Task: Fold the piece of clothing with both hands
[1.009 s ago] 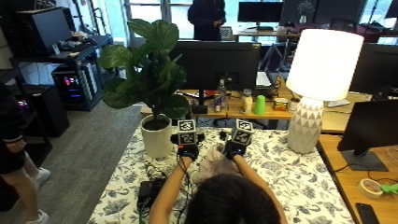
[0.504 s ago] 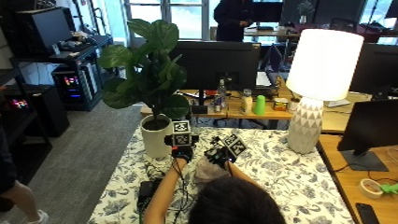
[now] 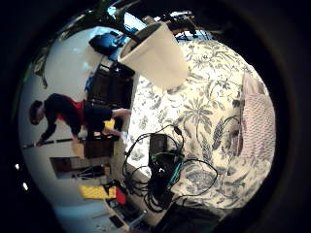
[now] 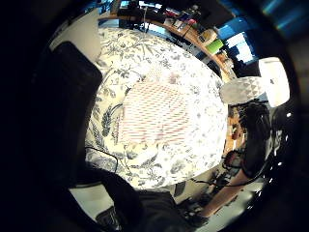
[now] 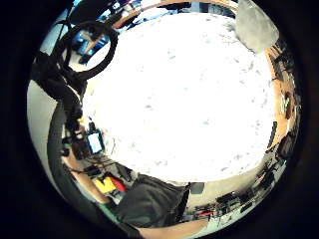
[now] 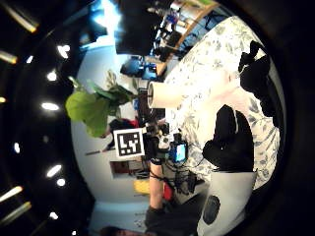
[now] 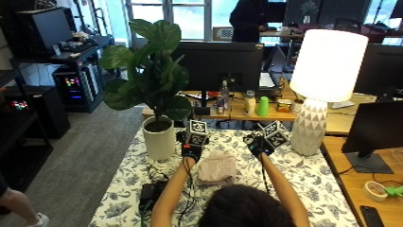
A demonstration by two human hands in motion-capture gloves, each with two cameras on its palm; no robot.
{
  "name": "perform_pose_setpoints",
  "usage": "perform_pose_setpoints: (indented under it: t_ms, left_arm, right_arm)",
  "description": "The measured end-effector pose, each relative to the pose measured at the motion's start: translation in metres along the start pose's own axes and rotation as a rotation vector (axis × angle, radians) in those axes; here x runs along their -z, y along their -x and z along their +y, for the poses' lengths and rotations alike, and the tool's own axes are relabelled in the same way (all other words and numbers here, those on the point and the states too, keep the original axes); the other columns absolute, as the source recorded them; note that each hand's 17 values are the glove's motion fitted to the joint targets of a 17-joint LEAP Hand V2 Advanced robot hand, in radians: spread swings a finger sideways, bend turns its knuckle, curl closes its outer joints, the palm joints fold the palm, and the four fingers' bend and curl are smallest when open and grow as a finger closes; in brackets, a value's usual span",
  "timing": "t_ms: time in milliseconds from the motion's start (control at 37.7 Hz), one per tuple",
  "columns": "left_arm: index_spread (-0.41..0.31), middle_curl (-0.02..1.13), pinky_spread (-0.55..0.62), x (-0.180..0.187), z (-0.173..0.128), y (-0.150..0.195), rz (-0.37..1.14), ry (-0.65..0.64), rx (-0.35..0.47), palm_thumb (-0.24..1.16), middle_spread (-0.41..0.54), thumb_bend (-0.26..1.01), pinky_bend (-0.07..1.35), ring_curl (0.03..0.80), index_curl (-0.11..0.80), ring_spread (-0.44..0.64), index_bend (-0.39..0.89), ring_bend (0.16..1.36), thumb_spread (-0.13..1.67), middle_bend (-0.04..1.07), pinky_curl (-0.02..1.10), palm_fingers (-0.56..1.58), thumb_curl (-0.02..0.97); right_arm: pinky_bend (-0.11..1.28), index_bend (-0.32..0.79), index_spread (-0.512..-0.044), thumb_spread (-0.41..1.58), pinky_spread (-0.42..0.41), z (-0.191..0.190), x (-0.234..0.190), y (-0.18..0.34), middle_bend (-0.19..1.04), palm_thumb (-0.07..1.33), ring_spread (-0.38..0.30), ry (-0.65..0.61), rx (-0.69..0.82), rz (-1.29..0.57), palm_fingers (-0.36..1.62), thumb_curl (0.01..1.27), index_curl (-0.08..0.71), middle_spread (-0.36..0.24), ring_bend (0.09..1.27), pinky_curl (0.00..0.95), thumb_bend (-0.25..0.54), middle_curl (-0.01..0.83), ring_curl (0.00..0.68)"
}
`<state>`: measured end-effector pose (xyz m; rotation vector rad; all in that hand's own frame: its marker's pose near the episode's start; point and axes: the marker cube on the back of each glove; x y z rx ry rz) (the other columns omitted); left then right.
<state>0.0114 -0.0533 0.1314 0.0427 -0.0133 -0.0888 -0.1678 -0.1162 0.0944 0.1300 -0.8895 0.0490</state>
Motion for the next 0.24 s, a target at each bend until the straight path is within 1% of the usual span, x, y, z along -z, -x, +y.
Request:
perform_pose_setpoints:
  t_ms: [53,106,159,239]
  left_arm:
    - [0.034,0.32,0.33,0.005,0.002,0.002,-0.098,-0.024,0.023,0.01,0.188,0.01,0.55,0.306,0.261,0.33,0.14,0.66,1.48,0.18,0.35,0.11,0.104]
    - [0.034,0.32,0.33,0.000,-0.008,-0.002,-0.143,-0.049,0.001,0.01,0.184,0.01,0.54,0.306,0.264,0.32,0.14,0.66,1.48,0.18,0.35,0.12,0.105]
    - [0.034,0.33,0.33,-0.008,-0.017,-0.006,-0.145,-0.063,-0.029,0.01,0.178,0.01,0.54,0.303,0.264,0.32,0.14,0.65,1.48,0.19,0.34,0.12,0.106]
    - [0.033,0.33,0.33,-0.013,-0.021,-0.007,-0.136,-0.063,-0.045,0.00,0.175,0.00,0.53,0.302,0.268,0.32,0.14,0.65,1.47,0.18,0.34,0.13,0.106]
  right_arm:
    - [0.59,0.10,-0.201,1.05,-0.218,0.010,0.008,0.010,0.26,0.96,-0.172,0.022,0.093,-0.090,1.12,0.54,0.260,-0.088,0.63,0.411,-0.014,0.479,0.454]
    - [0.58,0.10,-0.199,1.06,-0.213,0.008,0.005,0.012,0.25,0.96,-0.172,0.041,0.143,-0.142,1.12,0.54,0.260,-0.088,0.62,0.410,-0.012,0.478,0.453]
    - [0.58,0.10,-0.196,1.06,-0.211,0.003,-0.001,0.006,0.25,0.97,-0.172,0.031,0.077,-0.107,1.12,0.54,0.262,-0.087,0.62,0.409,-0.013,0.478,0.452]
    - [0.56,0.11,-0.195,1.06,-0.202,0.004,-0.007,0.000,0.25,0.97,-0.171,0.063,-0.033,-0.084,1.11,0.54,0.265,-0.087,0.60,0.406,-0.013,0.480,0.449]
